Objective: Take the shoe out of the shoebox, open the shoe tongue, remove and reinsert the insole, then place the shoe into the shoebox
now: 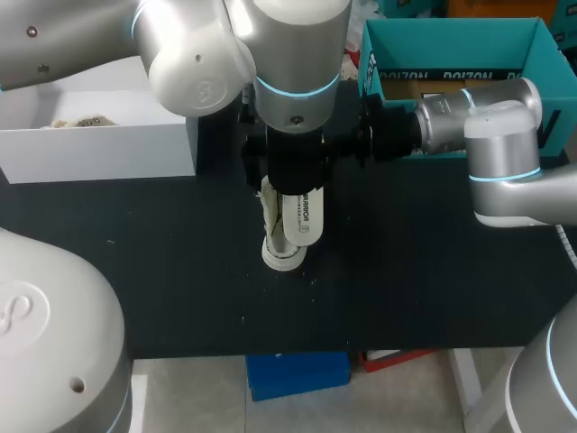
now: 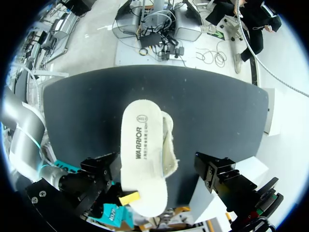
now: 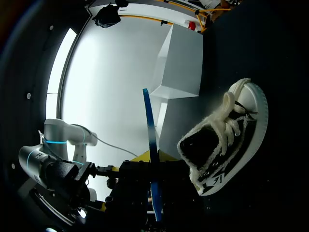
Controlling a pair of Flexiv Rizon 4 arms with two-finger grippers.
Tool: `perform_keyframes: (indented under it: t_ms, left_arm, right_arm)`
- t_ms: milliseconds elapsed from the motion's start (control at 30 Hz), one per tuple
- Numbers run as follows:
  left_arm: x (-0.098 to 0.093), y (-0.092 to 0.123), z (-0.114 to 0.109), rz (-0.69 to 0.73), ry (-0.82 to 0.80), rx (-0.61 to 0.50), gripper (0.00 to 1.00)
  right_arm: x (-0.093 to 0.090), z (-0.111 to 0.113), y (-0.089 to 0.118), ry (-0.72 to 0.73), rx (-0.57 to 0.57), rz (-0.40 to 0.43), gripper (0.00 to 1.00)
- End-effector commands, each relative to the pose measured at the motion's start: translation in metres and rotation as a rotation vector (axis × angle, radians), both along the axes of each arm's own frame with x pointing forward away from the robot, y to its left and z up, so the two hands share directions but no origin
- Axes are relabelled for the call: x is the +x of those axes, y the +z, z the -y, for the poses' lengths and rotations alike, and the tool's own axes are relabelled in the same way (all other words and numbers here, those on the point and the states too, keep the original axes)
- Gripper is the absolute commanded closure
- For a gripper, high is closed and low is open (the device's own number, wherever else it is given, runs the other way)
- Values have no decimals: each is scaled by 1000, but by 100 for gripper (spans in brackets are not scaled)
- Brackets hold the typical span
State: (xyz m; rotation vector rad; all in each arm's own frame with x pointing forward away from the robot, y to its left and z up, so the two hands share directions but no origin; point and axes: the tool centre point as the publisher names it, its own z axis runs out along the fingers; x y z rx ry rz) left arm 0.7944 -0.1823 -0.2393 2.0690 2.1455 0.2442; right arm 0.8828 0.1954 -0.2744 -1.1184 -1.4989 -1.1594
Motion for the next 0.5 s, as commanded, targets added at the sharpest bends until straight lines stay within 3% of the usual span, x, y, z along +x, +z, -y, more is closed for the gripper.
perform_keyframes:
  t_ms: [33,300,500]
  left_arm:
    - [-12,-1,-11,-15,-33,-60,0]
    - [-9,3,-28,-250,-176,-347,0]
    - [-5,5,-36,-289,-260,-485,0]
  right_arm:
    - [1,-1,0,1,-2,-1,100]
    - [1,-1,0,1,-2,-1,100]
    - [1,-1,0,1,-2,-1,100]
